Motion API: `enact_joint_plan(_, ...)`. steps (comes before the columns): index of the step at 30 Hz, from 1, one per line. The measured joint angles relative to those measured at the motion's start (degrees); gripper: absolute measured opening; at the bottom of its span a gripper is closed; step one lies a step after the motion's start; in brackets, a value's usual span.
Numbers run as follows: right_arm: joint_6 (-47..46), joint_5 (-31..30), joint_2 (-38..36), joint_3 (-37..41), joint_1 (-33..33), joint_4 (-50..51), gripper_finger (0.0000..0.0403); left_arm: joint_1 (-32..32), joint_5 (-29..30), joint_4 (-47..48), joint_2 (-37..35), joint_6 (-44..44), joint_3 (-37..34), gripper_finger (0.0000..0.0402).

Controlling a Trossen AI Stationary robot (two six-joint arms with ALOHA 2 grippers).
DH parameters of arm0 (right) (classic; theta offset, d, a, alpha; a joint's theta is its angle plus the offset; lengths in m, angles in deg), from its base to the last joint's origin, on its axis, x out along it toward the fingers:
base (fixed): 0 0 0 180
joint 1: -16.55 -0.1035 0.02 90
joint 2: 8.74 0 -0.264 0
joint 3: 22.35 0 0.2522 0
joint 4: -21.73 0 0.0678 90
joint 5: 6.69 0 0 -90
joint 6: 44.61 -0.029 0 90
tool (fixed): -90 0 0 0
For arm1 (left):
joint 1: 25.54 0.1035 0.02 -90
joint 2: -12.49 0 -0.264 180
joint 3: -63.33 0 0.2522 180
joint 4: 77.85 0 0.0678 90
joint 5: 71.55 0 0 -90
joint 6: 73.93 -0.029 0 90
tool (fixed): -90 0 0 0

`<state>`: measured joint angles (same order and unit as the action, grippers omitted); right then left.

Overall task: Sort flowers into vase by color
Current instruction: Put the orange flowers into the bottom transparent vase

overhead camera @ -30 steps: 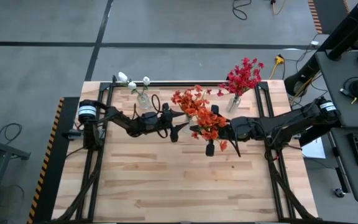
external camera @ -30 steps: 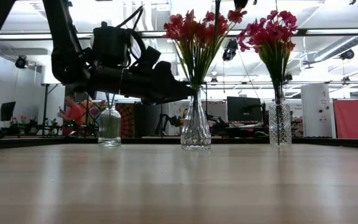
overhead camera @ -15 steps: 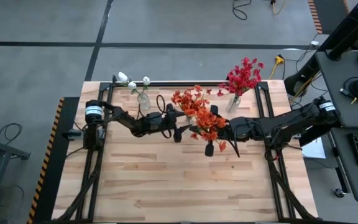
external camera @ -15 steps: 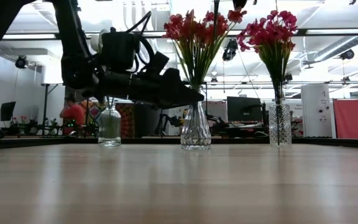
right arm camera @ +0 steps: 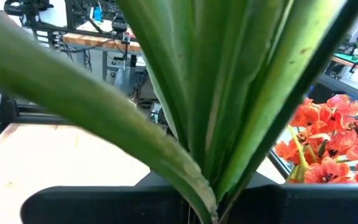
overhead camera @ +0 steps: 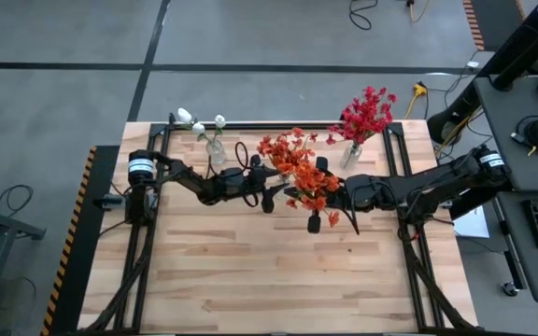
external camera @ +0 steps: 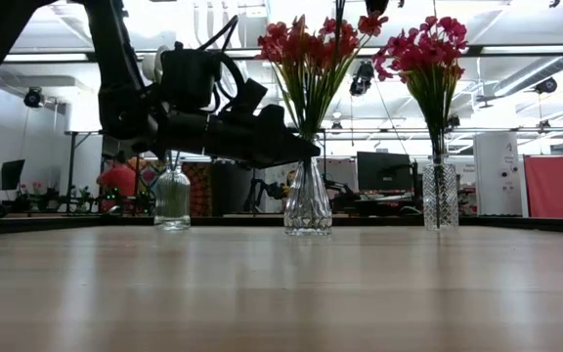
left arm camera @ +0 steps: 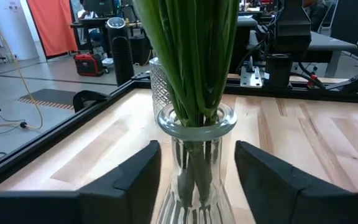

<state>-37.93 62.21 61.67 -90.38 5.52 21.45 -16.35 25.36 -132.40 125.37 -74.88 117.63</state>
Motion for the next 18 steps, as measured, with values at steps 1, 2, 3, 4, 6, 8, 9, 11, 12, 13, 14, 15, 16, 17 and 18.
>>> enact_joint_plan(1,0.0,0.0,0.0,0.0,0.1,-0.2,0.0012,0.0,0.0,0.0,0.0,0.0,-0.1,0.0181)
enact_joint_plan(2,0.0,0.0,0.0,0.0,0.2,-0.5,0.0012,0.0,0.0,0.0,0.0,0.0,-0.1,0.0171)
enact_joint_plan(3,0.0,0.1,0.0,0.0,0.3,-0.6,0.0012,0.0,0.0,0.1,0.0,0.0,-0.1,0.0161)
enact_joint_plan(4,0.3,0.0,0.0,0.1,0.5,-1.0,0.0012,0.0,0.0,0.1,0.0,0.0,-0.1,0.0151)
enact_joint_plan(6,1.0,0.0,0.0,0.2,0.6,-1.7,0.0012,0.0,0.0,0.1,0.0,0.0,-0.1,0.0133)
enact_joint_plan(8,1.9,0.0,0.0,0.3,1.1,-2.4,0.0012,0.0,0.0,0.2,0.0,0.0,-0.1,0.0115)
enact_joint_plan(9,2.1,0.1,0.0,0.4,1.3,-3.0,0.0012,0.0,0.0,0.2,0.0,0.0,-0.1,0.0106)
enact_joint_plan(11,2.6,0.1,0.0,0.7,1.8,-4.1,0.0012,0.0,0.0,0.1,0.0,0.1,-0.1,0.0093)
enact_joint_plan(12,3.0,0.1,0.0,0.9,2.2,-4.8,0.0012,0.0,0.0,0.1,0.0,0.0,-0.1,0.0089)
enact_joint_plan(13,3.1,0.1,0.0,1.0,2.5,-5.0,0.0012,0.0,0.0,0.1,0.0,0.0,-0.1,0.0086)
enact_joint_plan(14,3.3,0.0,0.2,1.0,2.9,-5.0,0.0012,0.0,0.0,0.1,0.0,0.0,-0.1,0.0086)
enact_joint_plan(15,3.4,0.1,0.3,1.0,3.3,-5.2,0.0012,0.0,0.0,0.1,0.0,0.0,-0.1,0.0086)
enact_joint_plan(16,3.4,0.0,0.6,1.1,3.6,-5.3,0.0012,0.0,0.0,0.1,0.0,0.0,-0.1,0.0088)
enact_joint_plan(17,3.4,0.1,1.0,1.1,4.0,-5.8,0.0012,0.0,0.0,0.1,0.0,0.0,-0.1,0.0091)
enact_joint_plan(18,3.5,0.1,1.5,1.1,4.3,-6.5,0.0012,0.0,0.0,0.1,0.0,0.0,-0.1,0.0094)
